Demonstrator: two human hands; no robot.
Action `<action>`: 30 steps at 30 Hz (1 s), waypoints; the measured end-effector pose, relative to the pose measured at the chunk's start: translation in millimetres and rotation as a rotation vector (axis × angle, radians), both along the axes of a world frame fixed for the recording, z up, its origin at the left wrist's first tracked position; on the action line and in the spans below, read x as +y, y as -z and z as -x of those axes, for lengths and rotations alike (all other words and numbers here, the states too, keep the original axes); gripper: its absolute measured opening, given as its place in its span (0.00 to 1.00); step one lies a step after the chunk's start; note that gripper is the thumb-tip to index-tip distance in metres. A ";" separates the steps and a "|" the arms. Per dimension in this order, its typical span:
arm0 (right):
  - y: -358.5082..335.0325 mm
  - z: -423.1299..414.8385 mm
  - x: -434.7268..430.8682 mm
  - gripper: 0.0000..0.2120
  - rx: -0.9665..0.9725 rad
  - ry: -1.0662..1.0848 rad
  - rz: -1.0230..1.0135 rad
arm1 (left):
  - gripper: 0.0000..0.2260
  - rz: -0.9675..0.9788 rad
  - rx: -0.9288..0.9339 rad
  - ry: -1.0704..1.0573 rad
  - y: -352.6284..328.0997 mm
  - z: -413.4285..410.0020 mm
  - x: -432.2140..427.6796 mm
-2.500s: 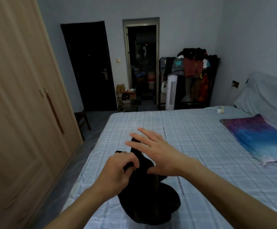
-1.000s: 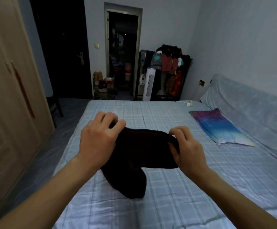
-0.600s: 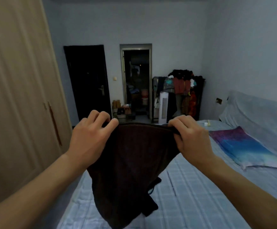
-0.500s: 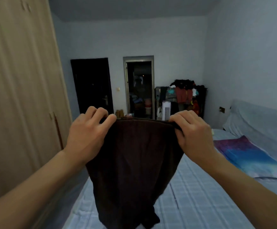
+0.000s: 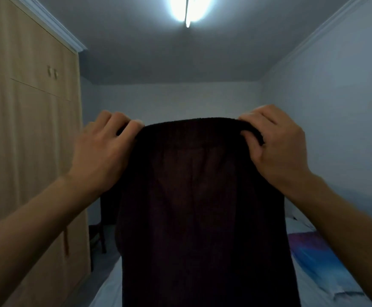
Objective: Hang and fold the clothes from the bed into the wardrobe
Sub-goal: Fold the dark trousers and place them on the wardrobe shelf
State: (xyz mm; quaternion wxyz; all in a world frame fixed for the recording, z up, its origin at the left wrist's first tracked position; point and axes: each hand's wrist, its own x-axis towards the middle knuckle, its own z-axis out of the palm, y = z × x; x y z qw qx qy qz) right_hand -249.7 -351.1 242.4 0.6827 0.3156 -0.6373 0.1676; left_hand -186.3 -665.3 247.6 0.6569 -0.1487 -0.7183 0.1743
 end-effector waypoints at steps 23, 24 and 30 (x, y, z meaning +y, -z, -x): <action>62.0 72.1 111.4 0.08 -0.220 0.099 -0.035 | 0.07 0.063 -0.089 0.129 54.7 112.5 92.1; 65.4 83.6 111.4 0.08 -0.213 0.086 -0.036 | 0.08 0.047 -0.100 0.146 57.6 126.7 91.6; 89.2 172.3 104.0 0.05 -0.192 0.051 -0.128 | 0.09 -0.025 -0.143 0.253 92.8 226.7 76.3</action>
